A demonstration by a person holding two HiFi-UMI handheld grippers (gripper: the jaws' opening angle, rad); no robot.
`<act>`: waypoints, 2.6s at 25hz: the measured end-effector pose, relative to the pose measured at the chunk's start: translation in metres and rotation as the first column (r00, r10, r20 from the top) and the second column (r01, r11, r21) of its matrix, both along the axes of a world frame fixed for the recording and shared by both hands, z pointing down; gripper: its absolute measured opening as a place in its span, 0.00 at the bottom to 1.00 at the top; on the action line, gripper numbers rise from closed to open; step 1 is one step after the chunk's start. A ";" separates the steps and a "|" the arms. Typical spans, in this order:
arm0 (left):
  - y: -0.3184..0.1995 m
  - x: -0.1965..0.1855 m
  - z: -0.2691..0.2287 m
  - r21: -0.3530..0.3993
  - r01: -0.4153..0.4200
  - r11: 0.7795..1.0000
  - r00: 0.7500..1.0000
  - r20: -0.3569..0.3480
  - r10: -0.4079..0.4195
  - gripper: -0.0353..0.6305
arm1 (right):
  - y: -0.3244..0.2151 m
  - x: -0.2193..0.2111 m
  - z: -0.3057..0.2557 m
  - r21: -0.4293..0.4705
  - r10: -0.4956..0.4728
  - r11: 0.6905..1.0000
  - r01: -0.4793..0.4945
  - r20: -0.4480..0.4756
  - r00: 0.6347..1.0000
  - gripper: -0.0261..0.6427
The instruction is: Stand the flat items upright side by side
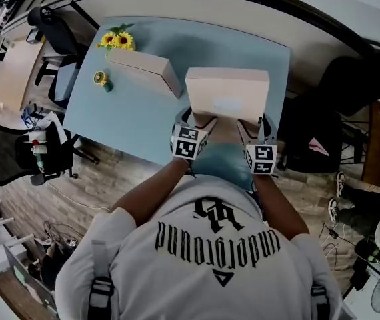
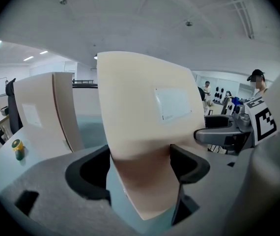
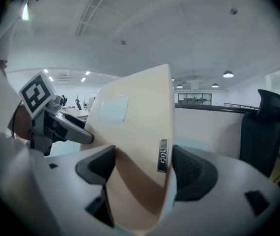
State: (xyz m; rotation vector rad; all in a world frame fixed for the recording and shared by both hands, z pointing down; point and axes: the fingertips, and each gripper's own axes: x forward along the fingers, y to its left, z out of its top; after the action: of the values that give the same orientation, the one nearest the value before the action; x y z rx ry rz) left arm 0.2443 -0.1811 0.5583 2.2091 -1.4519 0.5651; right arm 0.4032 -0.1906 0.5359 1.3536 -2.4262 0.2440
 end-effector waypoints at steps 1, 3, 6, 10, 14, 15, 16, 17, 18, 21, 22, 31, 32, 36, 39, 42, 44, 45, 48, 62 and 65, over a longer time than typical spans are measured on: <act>0.002 -0.001 -0.005 0.011 -0.005 1.000 1.000 0.001 0.005 0.64 | 0.002 -0.002 -0.004 0.019 0.003 1.000 -0.003 0.006 1.000 0.58; 0.007 -0.005 -0.015 0.044 -0.019 0.999 1.000 0.000 0.019 0.64 | 0.009 -0.005 -0.013 0.057 0.008 0.998 -0.009 0.016 1.000 0.58; 0.013 -0.017 -0.032 0.111 -0.035 0.993 0.999 -0.001 0.035 0.64 | 0.021 -0.015 -0.025 0.112 0.011 0.994 -0.014 0.031 0.999 0.58; 0.017 -0.040 -0.045 0.163 -0.049 0.985 0.999 0.013 0.047 0.64 | 0.031 -0.038 -0.029 0.131 0.033 0.991 -0.039 0.048 0.998 0.58; 0.025 -0.077 -0.050 0.188 -0.064 0.980 0.998 0.019 0.061 0.64 | 0.041 -0.076 -0.035 0.152 0.051 0.987 -0.057 0.045 0.998 0.58; 0.027 -0.090 -0.050 0.197 -0.068 0.978 0.998 0.021 0.065 0.64 | 0.044 -0.088 -0.037 0.157 0.055 0.986 -0.061 0.043 0.998 0.58; 0.029 -0.104 -0.051 0.205 -0.072 0.976 0.997 0.023 0.069 0.64 | 0.046 -0.102 -0.039 0.162 0.059 0.985 -0.065 0.042 0.997 0.58; 0.031 -0.118 -0.053 0.211 -0.079 0.974 0.997 0.024 0.075 0.64 | 0.048 -0.116 -0.040 0.164 0.064 0.984 -0.070 0.041 0.997 0.58; 0.033 -0.132 -0.056 0.215 -0.086 0.973 0.996 0.024 0.083 0.64 | 0.050 -0.131 -0.041 0.166 0.071 0.983 -0.077 0.041 0.997 0.58; 0.038 -0.180 -0.062 0.225 -0.108 0.968 0.994 0.024 0.105 0.64 | 0.058 -0.181 -0.042 0.175 0.091 0.980 -0.095 0.033 0.995 0.58; 0.040 -0.199 -0.063 0.229 -0.113 0.967 0.994 0.025 0.110 0.64 | 0.060 -0.200 -0.043 0.181 0.096 0.979 -0.100 0.029 0.995 0.58; 0.031 -0.329 -0.057 0.250 -0.173 0.953 0.985 0.064 0.162 0.63 | 0.058 -0.330 -0.033 0.193 0.155 0.969 -0.152 -0.001 0.988 0.58; 0.029 -0.336 -0.052 0.247 -0.180 0.952 0.984 0.066 0.168 0.63 | 0.056 -0.337 -0.030 0.192 0.160 0.969 -0.155 -0.010 0.987 0.58; 0.014 -0.350 -0.036 0.237 -0.196 0.951 0.980 0.071 0.185 0.62 | 0.042 -0.352 -0.018 0.196 0.192 0.963 -0.183 -0.028 0.981 0.58; -0.003 -0.356 -0.028 0.244 -0.210 0.947 0.977 0.089 0.193 0.62 | 0.028 -0.359 -0.007 0.194 0.219 0.958 -0.211 -0.021 0.976 0.58; -0.017 -0.362 -0.017 0.245 -0.223 0.943 0.973 0.107 0.203 0.62 | 0.017 -0.365 0.007 0.191 0.235 0.955 -0.228 -0.018 0.972 0.57; -0.026 -0.363 -0.012 0.251 -0.235 0.939 0.971 0.113 0.213 0.62 | 0.008 -0.366 0.013 0.192 0.247 0.952 -0.241 -0.013 0.969 0.57; -0.030 -0.362 -0.010 0.256 -0.239 0.937 0.970 0.113 0.217 0.62 | 0.003 -0.365 0.016 0.194 0.254 0.949 -0.247 -0.011 0.967 0.57; -0.041 -0.364 -0.003 0.264 -0.249 0.932 0.967 0.116 0.225 0.62 | -0.006 -0.367 0.025 0.199 0.268 0.945 -0.259 -0.017 0.963 0.57; -0.052 -0.354 0.017 0.264 -0.293 0.919 0.956 0.109 0.274 0.62 | -0.009 -0.358 0.047 0.189 0.300 0.940 -0.284 -0.064 0.952 0.56; -0.054 -0.355 0.021 0.262 -0.293 0.920 0.956 0.110 0.273 0.62 | -0.010 -0.359 0.052 0.185 0.299 0.941 -0.282 -0.069 0.952 0.56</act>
State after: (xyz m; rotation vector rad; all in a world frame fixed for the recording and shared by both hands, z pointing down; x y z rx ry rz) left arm -0.1106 -0.2347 0.5793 2.6725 -1.3189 0.5674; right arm 0.0447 -0.2007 0.5878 1.7605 -2.2041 0.0380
